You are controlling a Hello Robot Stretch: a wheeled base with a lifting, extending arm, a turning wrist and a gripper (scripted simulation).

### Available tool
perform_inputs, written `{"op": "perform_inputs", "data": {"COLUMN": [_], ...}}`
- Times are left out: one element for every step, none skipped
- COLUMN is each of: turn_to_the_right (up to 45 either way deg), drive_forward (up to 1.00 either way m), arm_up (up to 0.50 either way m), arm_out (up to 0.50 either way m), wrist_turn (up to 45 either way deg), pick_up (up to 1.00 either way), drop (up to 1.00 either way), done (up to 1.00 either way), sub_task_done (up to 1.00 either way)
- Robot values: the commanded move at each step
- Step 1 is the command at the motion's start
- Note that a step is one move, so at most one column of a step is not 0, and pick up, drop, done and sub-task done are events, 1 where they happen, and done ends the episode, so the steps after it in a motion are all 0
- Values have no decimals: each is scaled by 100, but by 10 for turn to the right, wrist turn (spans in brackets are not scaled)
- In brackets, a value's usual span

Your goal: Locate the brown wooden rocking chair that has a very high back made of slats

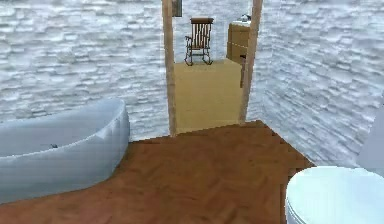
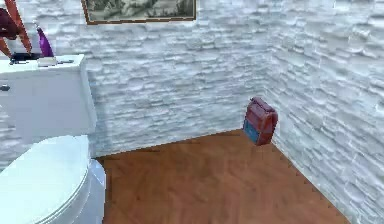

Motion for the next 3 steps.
{"op": "perform_inputs", "data": {"turn_to_the_right": [0,-150,0], "drive_forward": [85,0,5], "arm_up": [0,0,0], "arm_out": [0,0,0], "wrist_turn": [0,0,0], "pick_up": [0,0,0], "drop": [0,0,0], "done": [0,0,0], "sub_task_done": [0,0,0]}}
